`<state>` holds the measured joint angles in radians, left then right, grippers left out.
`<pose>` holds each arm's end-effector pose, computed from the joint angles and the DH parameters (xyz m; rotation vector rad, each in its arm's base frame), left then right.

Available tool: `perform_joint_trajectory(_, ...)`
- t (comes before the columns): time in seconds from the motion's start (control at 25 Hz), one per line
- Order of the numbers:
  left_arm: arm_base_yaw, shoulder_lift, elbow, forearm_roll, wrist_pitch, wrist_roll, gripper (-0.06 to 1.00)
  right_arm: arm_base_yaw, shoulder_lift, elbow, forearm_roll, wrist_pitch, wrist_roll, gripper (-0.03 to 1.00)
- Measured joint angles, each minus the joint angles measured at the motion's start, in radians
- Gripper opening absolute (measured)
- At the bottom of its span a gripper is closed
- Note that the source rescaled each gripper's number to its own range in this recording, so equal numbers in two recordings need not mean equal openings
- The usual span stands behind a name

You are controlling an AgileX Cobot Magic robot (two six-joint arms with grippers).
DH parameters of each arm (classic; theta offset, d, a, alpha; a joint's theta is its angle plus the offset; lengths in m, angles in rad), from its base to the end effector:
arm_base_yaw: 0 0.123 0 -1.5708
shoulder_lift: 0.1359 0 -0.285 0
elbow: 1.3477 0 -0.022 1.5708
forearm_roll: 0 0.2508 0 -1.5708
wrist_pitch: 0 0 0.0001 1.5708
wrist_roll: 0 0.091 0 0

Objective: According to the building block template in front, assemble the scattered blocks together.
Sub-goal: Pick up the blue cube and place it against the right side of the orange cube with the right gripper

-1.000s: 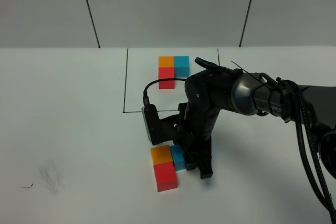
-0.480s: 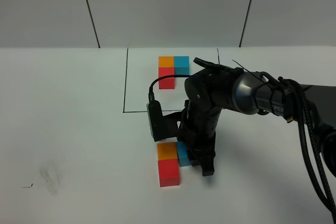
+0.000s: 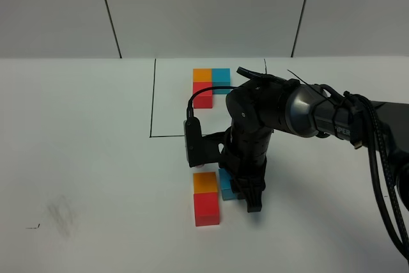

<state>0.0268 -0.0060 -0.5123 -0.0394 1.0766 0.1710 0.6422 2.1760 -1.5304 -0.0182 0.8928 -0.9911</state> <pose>-0.0078 -0.0034 0.2794 0.1497 2.0366 0.0767 0.3431 0.2550 0.1287 -2.2164 2.0601 -0.0536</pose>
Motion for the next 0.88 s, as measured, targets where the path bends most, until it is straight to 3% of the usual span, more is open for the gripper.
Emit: perform_joint_trajectory(0.88,0.0,0.0,0.0,0.0,0.0,0.0,0.99,0.0,0.0,0.0,0.036,-0.034,0.011,0.01)
